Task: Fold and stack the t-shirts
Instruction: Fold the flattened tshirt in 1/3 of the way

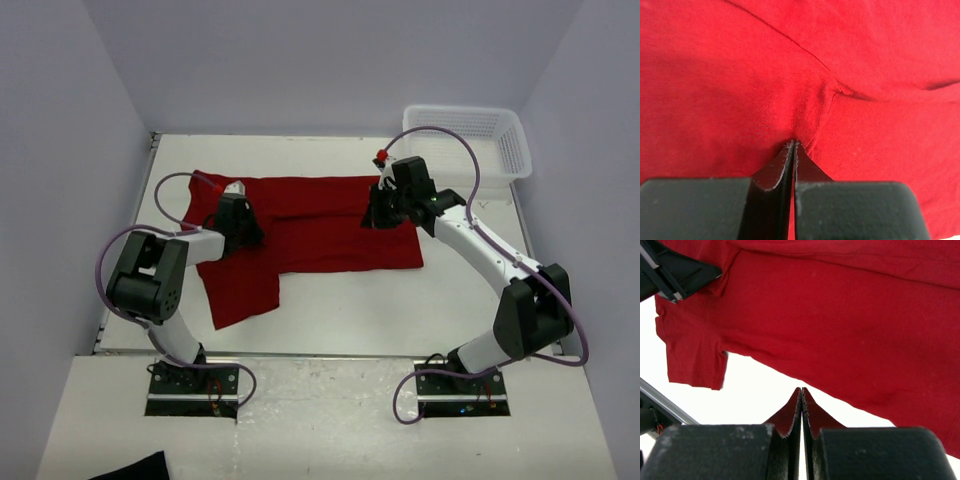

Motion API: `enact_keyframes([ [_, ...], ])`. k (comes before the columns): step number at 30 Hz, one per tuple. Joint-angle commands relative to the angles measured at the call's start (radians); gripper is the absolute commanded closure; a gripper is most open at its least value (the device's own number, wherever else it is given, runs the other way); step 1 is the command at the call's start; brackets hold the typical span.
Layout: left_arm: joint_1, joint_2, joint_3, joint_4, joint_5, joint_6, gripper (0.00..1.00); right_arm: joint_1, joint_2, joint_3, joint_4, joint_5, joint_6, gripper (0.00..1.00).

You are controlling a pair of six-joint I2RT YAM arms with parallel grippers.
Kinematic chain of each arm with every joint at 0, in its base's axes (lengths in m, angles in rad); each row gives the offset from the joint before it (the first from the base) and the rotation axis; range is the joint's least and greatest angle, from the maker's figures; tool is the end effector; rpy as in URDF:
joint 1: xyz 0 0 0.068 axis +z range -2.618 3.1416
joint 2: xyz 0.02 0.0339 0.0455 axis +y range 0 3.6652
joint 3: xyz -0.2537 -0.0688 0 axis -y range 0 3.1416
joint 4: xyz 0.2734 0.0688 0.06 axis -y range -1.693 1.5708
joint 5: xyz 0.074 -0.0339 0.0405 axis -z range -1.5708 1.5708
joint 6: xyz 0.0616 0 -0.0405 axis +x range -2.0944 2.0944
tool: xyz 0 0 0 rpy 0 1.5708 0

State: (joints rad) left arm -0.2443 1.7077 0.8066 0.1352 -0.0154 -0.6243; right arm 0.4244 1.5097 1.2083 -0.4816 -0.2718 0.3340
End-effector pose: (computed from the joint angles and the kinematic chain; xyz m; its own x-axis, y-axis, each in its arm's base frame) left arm 0.3584 -0.0884 0.0937 -0.6808 -0.4326 -0.5910 -0.2057 0.8874 -0.4126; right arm 0.3376 0.1707 0.2488 -0.7942 -0.0123 -0.6075 -0.3278 0.8505 0.4113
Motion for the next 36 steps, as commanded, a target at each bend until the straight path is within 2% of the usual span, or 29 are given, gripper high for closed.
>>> enact_keyframes([
  [1,0.005,0.046,-0.040,0.102,0.095,-0.011,1.00,-0.003,-0.005,0.025,-0.006,0.013,-0.018,1.00],
  [7,0.002,0.102,-0.139,0.210,0.187,-0.057,1.00,-0.004,0.017,0.042,-0.017,0.011,-0.004,1.00],
  [10,0.000,0.063,-0.165,0.227,0.206,-0.032,1.00,-0.004,0.020,0.039,-0.018,-0.004,0.010,0.99],
  [17,0.000,-0.109,-0.120,0.098,0.168,0.008,1.00,-0.003,0.021,0.039,-0.023,-0.027,0.025,0.73],
  [20,0.002,-0.193,-0.086,-0.005,0.076,0.023,1.00,-0.003,0.011,0.040,-0.035,-0.018,0.028,0.67],
  [22,0.002,-0.250,-0.063,-0.052,0.052,0.046,1.00,-0.004,-0.005,0.039,-0.035,-0.018,0.030,0.66],
  [23,0.002,-0.267,-0.034,-0.063,0.045,0.057,1.00,-0.003,-0.009,0.039,-0.037,-0.015,0.031,0.62],
  [28,0.002,-0.211,0.064,-0.109,0.135,0.078,1.00,-0.004,0.030,0.077,-0.077,-0.001,0.033,0.56],
  [29,0.002,-0.191,0.095,-0.120,0.138,0.071,1.00,-0.003,0.044,0.085,-0.081,0.008,0.037,0.69],
  [30,0.002,-0.147,0.106,-0.129,0.138,0.049,1.00,-0.003,0.058,0.088,-0.084,0.009,0.040,0.93],
  [31,0.003,-0.123,0.120,-0.131,0.135,0.035,1.00,-0.003,0.094,0.103,-0.091,0.013,0.046,1.00],
  [36,0.016,0.094,0.278,-0.229,0.115,-0.021,1.00,0.010,0.165,0.077,-0.011,-0.055,0.097,1.00],
])
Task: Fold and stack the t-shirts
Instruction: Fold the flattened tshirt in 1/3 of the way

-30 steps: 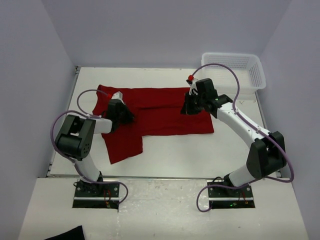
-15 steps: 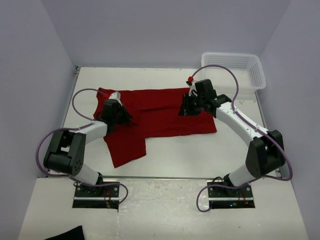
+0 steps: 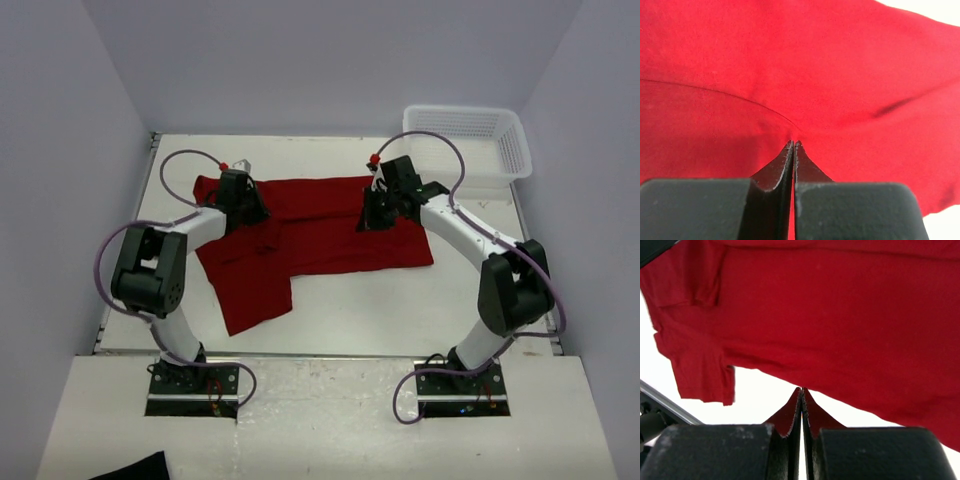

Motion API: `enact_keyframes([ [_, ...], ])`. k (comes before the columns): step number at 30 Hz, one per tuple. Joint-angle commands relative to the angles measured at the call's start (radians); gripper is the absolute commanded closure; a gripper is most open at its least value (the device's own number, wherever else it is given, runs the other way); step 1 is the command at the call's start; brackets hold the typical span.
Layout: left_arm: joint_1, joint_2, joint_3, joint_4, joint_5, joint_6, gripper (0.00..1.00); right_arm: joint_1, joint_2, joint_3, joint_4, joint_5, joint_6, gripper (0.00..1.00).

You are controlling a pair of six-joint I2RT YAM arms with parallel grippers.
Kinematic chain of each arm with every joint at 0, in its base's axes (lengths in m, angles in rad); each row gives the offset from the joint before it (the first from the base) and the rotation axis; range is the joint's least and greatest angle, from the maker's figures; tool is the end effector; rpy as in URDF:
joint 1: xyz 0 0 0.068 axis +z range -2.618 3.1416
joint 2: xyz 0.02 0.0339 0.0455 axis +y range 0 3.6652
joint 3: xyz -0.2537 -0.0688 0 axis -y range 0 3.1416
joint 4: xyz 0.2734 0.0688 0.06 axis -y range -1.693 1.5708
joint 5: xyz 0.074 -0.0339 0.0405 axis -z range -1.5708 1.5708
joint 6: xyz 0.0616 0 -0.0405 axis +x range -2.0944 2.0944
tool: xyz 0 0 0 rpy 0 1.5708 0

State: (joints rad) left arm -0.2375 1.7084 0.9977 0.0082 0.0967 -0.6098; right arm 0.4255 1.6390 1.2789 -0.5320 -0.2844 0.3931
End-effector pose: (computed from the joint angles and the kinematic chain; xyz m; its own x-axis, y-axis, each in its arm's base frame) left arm 0.3917 -0.1009 0.1445 -0.6899 -0.4195 -0.5899 -0.1090 0.8659 -0.4882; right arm 0.3553 0.1800 0.2228 -0.8681 0.0102 -0.4962 -0.2426 0.8635 0.4422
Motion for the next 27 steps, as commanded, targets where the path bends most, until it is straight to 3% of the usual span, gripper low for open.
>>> enact_keyframes([
  [1,0.009,0.124,0.131,-0.102,0.009,-0.033,1.00,0.012,0.048,0.008,0.043,-0.047,0.039,1.00],
  [5,0.017,0.227,0.197,-0.106,0.023,-0.028,1.00,0.038,0.122,0.031,0.043,-0.052,0.030,1.00],
  [13,0.090,0.237,0.176,-0.134,0.018,-0.057,1.00,0.073,0.254,0.089,0.010,-0.053,0.036,1.00],
  [23,0.205,0.206,0.137,-0.191,-0.038,-0.019,1.00,0.113,0.190,0.036,0.043,0.011,0.061,1.00],
  [27,0.214,0.258,0.206,-0.201,0.017,0.010,1.00,0.111,0.131,0.013,-0.003,0.144,0.053,0.98],
])
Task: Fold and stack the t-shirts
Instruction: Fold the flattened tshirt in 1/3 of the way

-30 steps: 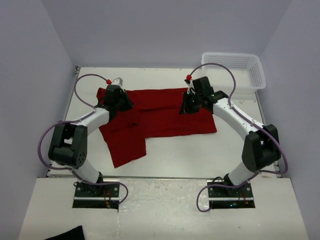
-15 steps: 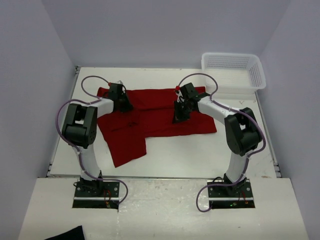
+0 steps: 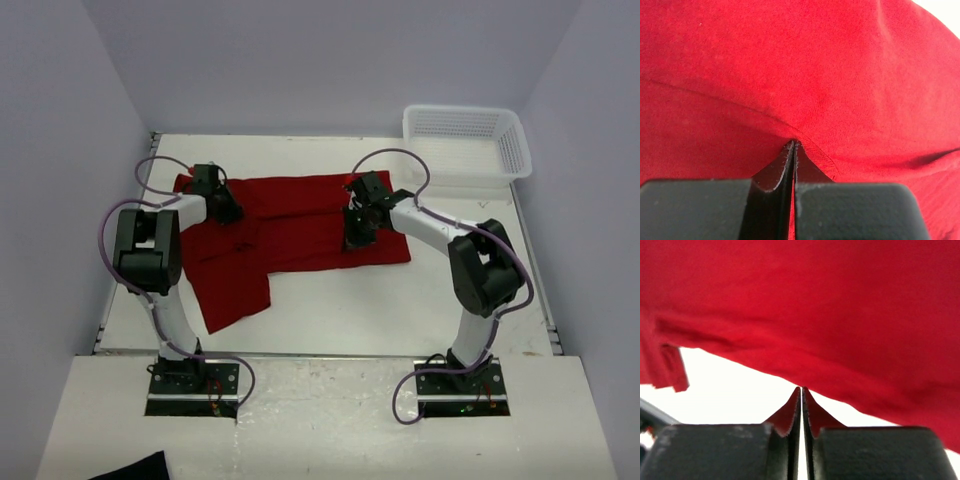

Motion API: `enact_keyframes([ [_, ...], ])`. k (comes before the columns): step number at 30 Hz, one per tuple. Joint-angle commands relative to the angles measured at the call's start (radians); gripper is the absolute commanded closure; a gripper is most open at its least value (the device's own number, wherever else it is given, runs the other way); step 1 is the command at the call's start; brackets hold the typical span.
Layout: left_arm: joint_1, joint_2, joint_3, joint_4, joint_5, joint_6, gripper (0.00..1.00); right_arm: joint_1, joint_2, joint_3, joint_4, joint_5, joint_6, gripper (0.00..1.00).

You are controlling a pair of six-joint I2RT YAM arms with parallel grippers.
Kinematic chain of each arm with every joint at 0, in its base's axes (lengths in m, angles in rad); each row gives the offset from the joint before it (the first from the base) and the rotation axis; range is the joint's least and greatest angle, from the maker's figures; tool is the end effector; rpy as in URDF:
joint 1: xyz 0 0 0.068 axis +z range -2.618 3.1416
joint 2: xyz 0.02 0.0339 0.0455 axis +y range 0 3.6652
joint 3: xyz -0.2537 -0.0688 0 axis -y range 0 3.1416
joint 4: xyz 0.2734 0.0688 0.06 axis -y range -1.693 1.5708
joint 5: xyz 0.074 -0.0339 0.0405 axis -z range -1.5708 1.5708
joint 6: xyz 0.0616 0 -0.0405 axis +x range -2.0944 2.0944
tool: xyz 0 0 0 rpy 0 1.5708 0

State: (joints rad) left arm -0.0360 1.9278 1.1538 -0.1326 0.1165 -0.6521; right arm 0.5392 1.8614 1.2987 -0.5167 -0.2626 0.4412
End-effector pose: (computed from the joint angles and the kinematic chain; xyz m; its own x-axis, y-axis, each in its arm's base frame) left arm 0.4289 -0.0226 0.0966 -0.6906 -0.5783 -0.4344 -0.3922 0.8041 -0.4468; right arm 0.3513 0.2288 0.1438 -0.9408 -0.0823 -0.3289 -0.2203 0.8858 0.4085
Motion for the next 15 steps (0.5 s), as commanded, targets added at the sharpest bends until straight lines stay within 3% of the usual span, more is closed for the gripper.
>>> enact_keyframes([
  [1,0.015,0.045,0.060,-0.062,0.005,0.060,1.00,-0.002,-0.102,-0.010,-0.032,0.169,0.010,0.94],
  [3,0.015,0.043,0.073,-0.059,0.006,0.075,1.00,-0.005,-0.136,-0.031,-0.058,0.299,0.028,0.85],
  [4,0.015,0.036,0.070,-0.053,0.005,0.084,1.00,-0.025,-0.148,-0.042,-0.066,0.325,0.036,0.69],
  [6,0.015,0.008,0.038,-0.032,0.002,0.089,1.00,-0.062,-0.186,-0.082,-0.072,0.333,0.062,0.60],
  [8,0.012,-0.068,0.005,0.014,-0.027,0.094,0.96,-0.131,-0.223,-0.117,-0.049,0.280,0.073,0.56],
  [12,0.008,-0.234,-0.068,0.045,-0.086,0.089,0.72,-0.197,-0.257,-0.185,-0.046,0.287,0.108,0.55],
  [15,0.007,-0.330,-0.092,0.044,-0.098,0.086,0.62,-0.229,-0.278,-0.229,-0.046,0.295,0.142,0.53],
])
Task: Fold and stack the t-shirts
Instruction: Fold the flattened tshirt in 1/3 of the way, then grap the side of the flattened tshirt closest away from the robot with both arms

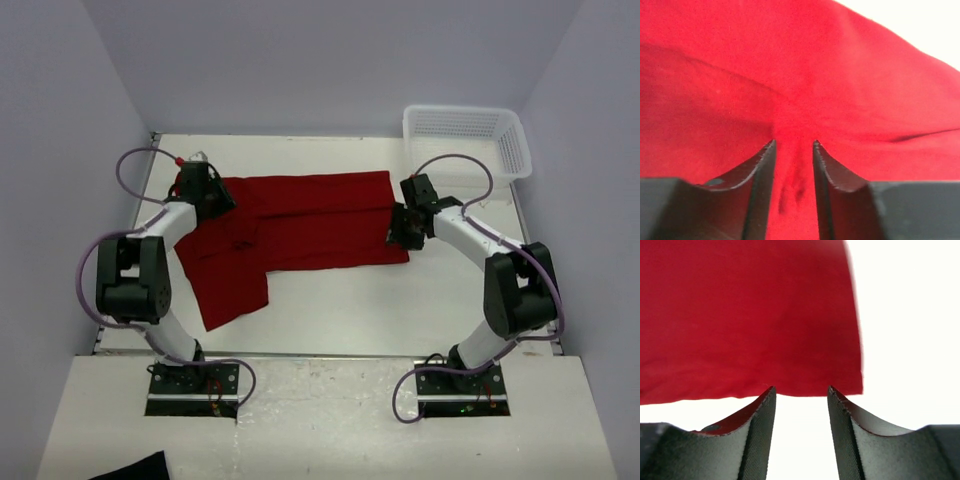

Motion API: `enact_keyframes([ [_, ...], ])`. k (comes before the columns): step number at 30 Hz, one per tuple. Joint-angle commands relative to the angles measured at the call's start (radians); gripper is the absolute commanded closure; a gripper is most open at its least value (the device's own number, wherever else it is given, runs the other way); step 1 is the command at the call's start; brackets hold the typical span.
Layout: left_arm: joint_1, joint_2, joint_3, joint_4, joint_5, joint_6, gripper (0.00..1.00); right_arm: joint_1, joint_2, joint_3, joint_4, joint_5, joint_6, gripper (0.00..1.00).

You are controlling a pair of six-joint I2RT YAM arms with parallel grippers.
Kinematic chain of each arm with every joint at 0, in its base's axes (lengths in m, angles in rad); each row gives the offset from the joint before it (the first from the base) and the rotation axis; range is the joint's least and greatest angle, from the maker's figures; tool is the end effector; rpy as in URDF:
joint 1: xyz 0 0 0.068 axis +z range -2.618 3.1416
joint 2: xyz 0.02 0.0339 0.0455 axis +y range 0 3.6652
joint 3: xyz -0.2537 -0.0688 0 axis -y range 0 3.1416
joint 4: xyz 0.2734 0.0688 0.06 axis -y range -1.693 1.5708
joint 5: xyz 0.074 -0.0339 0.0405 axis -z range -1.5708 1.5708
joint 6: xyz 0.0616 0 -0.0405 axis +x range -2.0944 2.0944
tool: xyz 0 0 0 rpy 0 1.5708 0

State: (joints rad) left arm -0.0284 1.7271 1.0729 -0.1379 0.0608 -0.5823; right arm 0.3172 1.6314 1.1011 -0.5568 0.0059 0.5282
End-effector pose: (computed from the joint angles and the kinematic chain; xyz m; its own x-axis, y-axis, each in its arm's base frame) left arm 0.4078 -0.0153 0.1489 -0.6333 -0.5312 -0.5628 -0.3320 0.8434 -0.4224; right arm 0.3465 0.1134 0.1602 -0.8824 0.2408 -0.4043 0.1568 0.9605 0.2299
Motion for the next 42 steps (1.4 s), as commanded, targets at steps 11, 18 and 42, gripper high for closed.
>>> enact_keyframes([
  [11,-0.102,-0.345,-0.091,-0.066,-0.153,-0.011,0.57,-0.079,-0.074,-0.165,0.060,-0.047,0.081,0.49],
  [18,-0.153,-0.405,-0.148,-0.068,-0.162,-0.008,0.57,-0.112,-0.044,-0.155,0.070,-0.076,0.073,0.49],
  [42,-0.225,-0.524,-0.252,-0.494,-0.421,-0.211,0.60,-0.130,-0.007,-0.142,0.116,-0.122,0.075,1.00],
])
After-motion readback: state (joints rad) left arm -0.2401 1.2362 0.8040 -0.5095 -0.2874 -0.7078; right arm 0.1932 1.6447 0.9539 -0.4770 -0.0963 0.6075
